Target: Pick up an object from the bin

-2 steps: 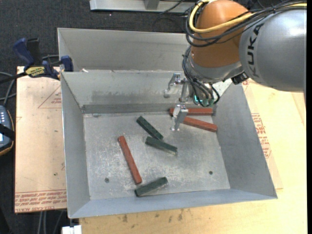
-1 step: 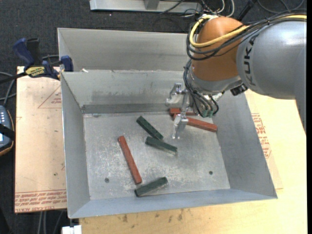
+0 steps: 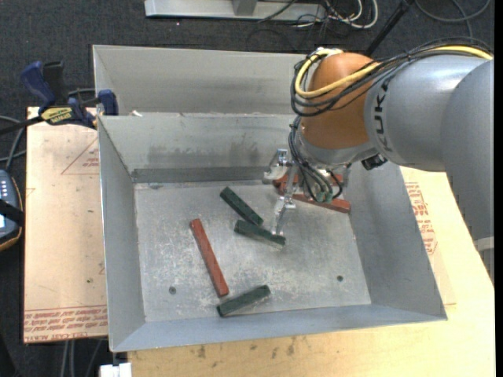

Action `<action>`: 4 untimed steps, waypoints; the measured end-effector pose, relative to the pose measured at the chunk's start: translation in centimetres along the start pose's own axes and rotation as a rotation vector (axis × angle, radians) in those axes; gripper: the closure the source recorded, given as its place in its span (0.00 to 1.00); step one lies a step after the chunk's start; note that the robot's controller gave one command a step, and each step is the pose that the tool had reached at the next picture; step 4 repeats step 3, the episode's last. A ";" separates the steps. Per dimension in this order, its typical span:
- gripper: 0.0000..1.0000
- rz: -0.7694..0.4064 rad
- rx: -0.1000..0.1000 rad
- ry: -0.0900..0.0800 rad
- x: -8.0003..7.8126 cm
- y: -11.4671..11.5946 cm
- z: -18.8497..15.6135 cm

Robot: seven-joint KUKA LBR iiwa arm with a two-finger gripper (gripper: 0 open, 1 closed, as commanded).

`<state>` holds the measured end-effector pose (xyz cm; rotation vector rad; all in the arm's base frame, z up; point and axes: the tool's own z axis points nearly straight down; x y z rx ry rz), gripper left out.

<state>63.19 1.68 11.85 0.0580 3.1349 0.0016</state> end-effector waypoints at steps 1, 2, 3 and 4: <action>1.00 0.176 -0.004 -0.016 2.9 0.8 3.9; 1.00 0.176 -0.004 -0.016 2.9 0.8 3.9; 1.00 0.157 0.000 0.000 3.5 1.4 -15.1; 1.00 0.157 0.000 0.000 3.5 1.4 -15.1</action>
Offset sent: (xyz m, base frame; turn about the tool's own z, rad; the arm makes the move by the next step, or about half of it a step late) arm 0.0000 0.0000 0.0000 0.0000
